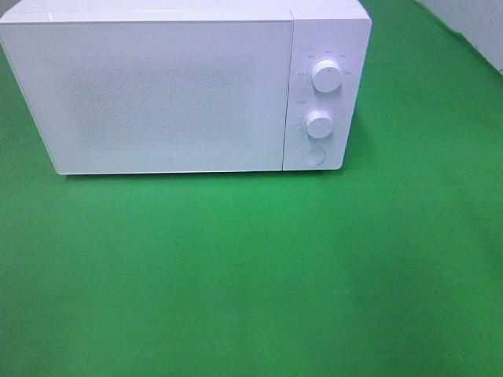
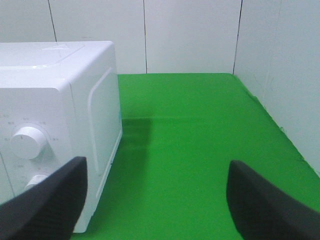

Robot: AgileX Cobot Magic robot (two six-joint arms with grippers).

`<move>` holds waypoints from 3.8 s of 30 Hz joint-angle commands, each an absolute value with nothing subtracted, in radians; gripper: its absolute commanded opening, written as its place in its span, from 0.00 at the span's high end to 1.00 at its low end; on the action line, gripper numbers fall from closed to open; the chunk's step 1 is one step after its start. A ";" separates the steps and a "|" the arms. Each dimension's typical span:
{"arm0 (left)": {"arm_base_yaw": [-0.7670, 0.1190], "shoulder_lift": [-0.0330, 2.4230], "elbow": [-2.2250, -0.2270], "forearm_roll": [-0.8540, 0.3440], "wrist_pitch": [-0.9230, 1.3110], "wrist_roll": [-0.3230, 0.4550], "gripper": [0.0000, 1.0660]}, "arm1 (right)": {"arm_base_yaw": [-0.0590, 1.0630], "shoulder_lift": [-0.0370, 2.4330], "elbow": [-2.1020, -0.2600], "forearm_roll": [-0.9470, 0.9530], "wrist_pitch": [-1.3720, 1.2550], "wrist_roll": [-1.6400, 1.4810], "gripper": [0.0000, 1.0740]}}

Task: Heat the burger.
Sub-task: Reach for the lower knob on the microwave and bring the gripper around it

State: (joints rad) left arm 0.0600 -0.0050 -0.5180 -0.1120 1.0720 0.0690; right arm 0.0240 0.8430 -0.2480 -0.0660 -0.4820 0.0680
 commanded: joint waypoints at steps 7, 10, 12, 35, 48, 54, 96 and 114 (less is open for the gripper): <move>0.065 -0.028 -0.515 -0.114 1.069 0.066 0.08 | 0.075 1.111 -0.215 0.118 -0.809 -0.131 0.31; 0.065 -0.028 -0.515 -0.114 1.069 0.066 0.08 | 0.148 1.184 -0.215 0.228 -0.879 -0.204 0.31; 0.065 -0.028 -0.515 -0.114 1.069 0.066 0.08 | 0.213 1.224 -0.215 0.311 -0.938 -0.265 0.31; 0.065 -0.028 -0.515 -0.114 1.069 0.066 0.08 | 0.780 1.595 -0.272 0.886 -1.405 -0.407 0.31; 0.065 -0.028 -0.515 -0.114 1.069 0.066 0.08 | 0.830 1.735 -0.455 0.891 -1.394 -0.407 0.31; 0.065 -0.028 -0.515 -0.114 1.069 0.066 0.08 | 0.829 1.823 -0.553 0.898 -1.377 -0.407 0.31; 0.065 -0.021 -0.515 -0.113 1.069 0.066 0.08 | 0.666 2.106 -0.858 0.758 -1.209 -0.342 0.31; 0.065 -0.021 -0.515 -0.113 1.069 0.066 0.08 | 0.666 2.135 -0.883 0.741 -1.203 -0.342 0.31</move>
State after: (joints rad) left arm 0.0600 -0.0050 -0.5180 -0.1120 1.0720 0.0680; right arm 0.6750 2.1400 -0.8630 0.7430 -1.1770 -0.3440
